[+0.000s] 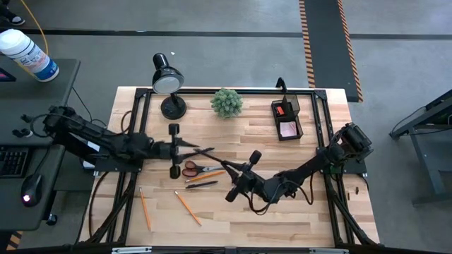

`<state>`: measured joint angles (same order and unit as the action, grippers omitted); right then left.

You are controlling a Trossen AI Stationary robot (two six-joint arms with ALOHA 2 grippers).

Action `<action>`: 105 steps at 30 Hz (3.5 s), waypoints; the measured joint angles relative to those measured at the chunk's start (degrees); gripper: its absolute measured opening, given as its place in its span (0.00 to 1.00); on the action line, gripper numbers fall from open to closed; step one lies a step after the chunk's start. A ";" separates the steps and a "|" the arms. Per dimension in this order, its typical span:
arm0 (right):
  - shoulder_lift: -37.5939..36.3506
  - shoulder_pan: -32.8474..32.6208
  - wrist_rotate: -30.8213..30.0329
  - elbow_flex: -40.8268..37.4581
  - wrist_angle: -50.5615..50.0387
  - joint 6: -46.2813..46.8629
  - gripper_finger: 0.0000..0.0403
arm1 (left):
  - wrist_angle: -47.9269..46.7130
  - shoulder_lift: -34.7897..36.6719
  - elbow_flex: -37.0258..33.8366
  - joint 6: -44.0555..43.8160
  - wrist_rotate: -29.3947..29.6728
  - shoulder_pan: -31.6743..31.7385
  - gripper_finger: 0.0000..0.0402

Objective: Pick and place office supplies into organizer
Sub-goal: Put the bottom ballpen into the desk organizer

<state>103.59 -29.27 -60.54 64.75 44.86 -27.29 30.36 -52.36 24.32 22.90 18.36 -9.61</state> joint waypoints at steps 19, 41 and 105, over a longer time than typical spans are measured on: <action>0.00 -0.14 10.10 0.00 6.88 -13.69 0.05 | 24.76 -9.03 0.04 -12.73 -24.55 4.72 0.39; 0.00 2.34 13.83 0.00 8.13 -12.22 0.05 | 29.22 -14.24 4.32 -12.84 -29.97 4.72 0.42; 0.09 -2.11 -13.29 0.07 9.39 -21.62 0.67 | 26.08 -14.30 5.66 -4.55 -29.15 4.72 0.07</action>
<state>103.68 -31.37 -73.83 64.82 54.25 -48.91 56.45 -66.65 29.98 18.35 -10.79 -4.89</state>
